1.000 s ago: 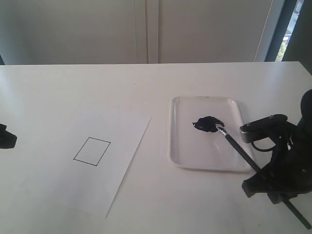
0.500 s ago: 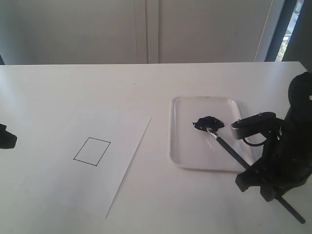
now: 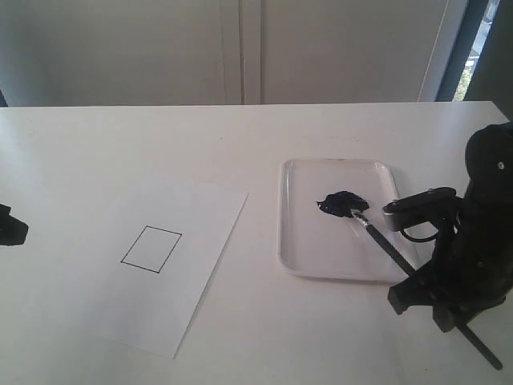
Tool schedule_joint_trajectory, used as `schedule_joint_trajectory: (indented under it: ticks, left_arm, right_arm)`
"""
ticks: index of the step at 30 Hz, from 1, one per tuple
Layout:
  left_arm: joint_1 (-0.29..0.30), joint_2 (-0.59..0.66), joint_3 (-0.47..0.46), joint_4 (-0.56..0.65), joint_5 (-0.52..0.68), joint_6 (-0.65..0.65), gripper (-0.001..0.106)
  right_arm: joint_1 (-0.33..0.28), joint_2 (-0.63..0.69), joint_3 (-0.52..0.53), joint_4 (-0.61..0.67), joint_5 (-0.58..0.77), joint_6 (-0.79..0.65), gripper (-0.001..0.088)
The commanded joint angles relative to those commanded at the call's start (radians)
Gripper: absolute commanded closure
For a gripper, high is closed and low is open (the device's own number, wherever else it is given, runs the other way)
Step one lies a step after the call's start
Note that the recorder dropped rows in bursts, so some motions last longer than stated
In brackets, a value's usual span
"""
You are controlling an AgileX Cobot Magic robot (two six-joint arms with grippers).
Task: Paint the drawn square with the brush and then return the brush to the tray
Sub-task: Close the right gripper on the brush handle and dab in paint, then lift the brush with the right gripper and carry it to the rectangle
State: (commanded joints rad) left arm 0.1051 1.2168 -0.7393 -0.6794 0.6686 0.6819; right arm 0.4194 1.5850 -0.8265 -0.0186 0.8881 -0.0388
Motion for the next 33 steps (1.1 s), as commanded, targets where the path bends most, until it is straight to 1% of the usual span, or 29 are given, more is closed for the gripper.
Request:
schedule_joint_trajectory:
  ticks: [7, 11, 18, 24, 29, 33]
  left_arm:
    - [0.0, 0.0, 0.0, 0.0, -0.002, 0.0, 0.105]
    - [0.0, 0.0, 0.0, 0.0, -0.002, 0.0, 0.105]
    - [0.0, 0.0, 0.0, 0.0, -0.004, 0.0, 0.105]
    - [0.0, 0.0, 0.0, 0.0, -0.004, 0.0, 0.105]
    - [0.0, 0.0, 0.0, 0.0, -0.004, 0.0, 0.105]
    - [0.0, 0.0, 0.0, 0.0, -0.004, 0.0, 0.105]
  right_arm:
    - [0.0, -0.002, 0.0, 0.019, -0.046, -0.007, 0.0868]
    - [0.0, -0.03, -0.002, 0.019, -0.055, -0.003, 0.0868]
    - [0.0, -0.128, -0.002, 0.019, -0.006, -0.003, 0.0868]
    - [0.0, -0.187, -0.002, 0.019, 0.02, -0.003, 0.0868]
    - [0.0, -0.211, -0.002, 0.019, 0.023, -0.003, 0.0868]
    - [0.0, -0.204, -0.002, 0.019, 0.036, -0.003, 0.0868]
